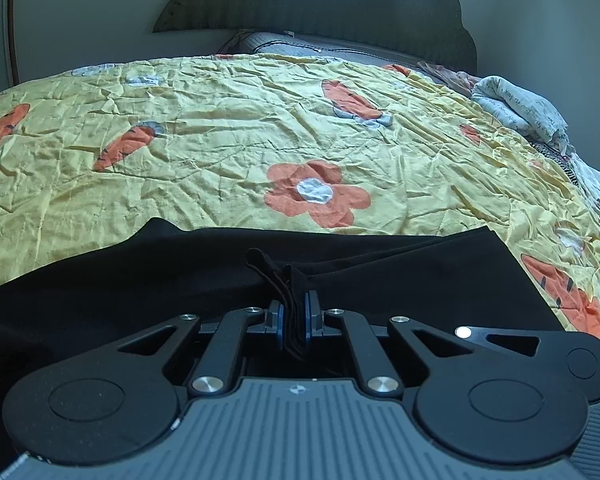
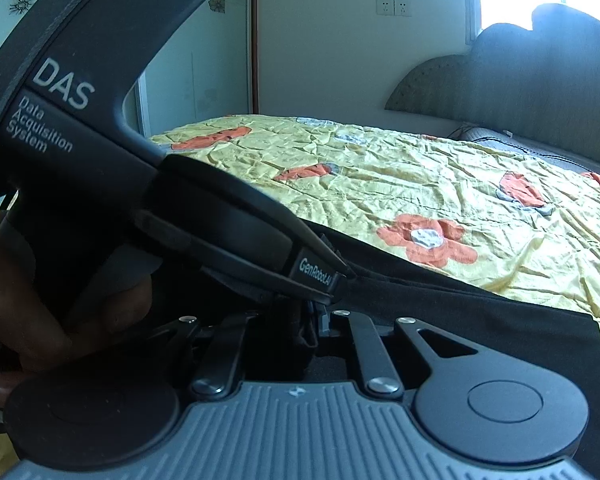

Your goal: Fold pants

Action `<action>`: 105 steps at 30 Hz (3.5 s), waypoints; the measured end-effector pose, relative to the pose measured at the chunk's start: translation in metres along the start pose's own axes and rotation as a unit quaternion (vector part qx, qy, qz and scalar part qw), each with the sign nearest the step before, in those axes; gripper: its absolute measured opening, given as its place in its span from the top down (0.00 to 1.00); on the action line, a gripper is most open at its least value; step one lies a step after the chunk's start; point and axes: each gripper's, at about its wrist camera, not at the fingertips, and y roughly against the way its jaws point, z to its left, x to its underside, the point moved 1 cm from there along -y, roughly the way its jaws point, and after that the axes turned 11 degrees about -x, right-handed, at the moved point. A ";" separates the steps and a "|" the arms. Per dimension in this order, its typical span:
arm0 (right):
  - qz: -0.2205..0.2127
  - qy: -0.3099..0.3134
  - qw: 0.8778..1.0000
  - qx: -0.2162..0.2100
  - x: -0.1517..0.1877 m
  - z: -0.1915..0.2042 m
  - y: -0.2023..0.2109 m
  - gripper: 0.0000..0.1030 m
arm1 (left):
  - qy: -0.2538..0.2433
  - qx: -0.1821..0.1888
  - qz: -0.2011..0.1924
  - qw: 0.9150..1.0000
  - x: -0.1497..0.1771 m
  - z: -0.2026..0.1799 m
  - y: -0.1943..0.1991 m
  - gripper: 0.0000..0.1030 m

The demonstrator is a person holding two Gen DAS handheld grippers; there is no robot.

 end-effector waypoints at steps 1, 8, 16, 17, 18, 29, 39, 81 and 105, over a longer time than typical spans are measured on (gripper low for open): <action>-0.001 -0.001 1.000 -0.001 0.000 0.000 0.000 0.88 | 0.003 0.001 0.002 1.000 -0.001 0.001 -0.001 0.93; 0.021 -0.004 1.000 -0.005 -0.003 0.005 0.001 0.76 | 0.027 0.017 0.017 0.999 0.001 0.009 -0.008 0.92; -0.006 -0.040 0.998 -0.044 -0.005 -0.006 0.056 0.73 | 0.043 0.029 0.021 0.998 -0.001 0.016 -0.008 0.93; -0.008 -0.054 0.997 -0.052 -0.004 -0.010 0.059 0.73 | 0.045 0.028 0.020 0.998 -0.001 0.017 -0.008 0.93; -0.007 -0.067 0.996 -0.061 -0.003 -0.013 0.059 0.73 | 0.047 0.026 0.019 0.998 -0.001 0.017 -0.008 0.93; -0.019 -0.110 0.986 -0.125 -0.006 -0.014 0.071 0.73 | 0.033 -0.017 0.012 0.999 0.000 0.050 0.018 0.65; 0.032 -0.060 0.996 -0.052 0.003 -0.003 0.057 0.73 | -0.007 -0.035 0.005 0.999 0.047 0.079 0.065 0.57; 0.027 0.306 0.933 -0.190 -0.005 0.219 -0.033 0.93 | 0.449 -0.021 0.006 0.893 0.156 0.275 0.161 0.89; -0.004 0.501 0.865 -0.023 0.035 0.257 -0.037 0.54 | 0.532 0.067 0.007 0.844 0.165 0.278 0.135 0.27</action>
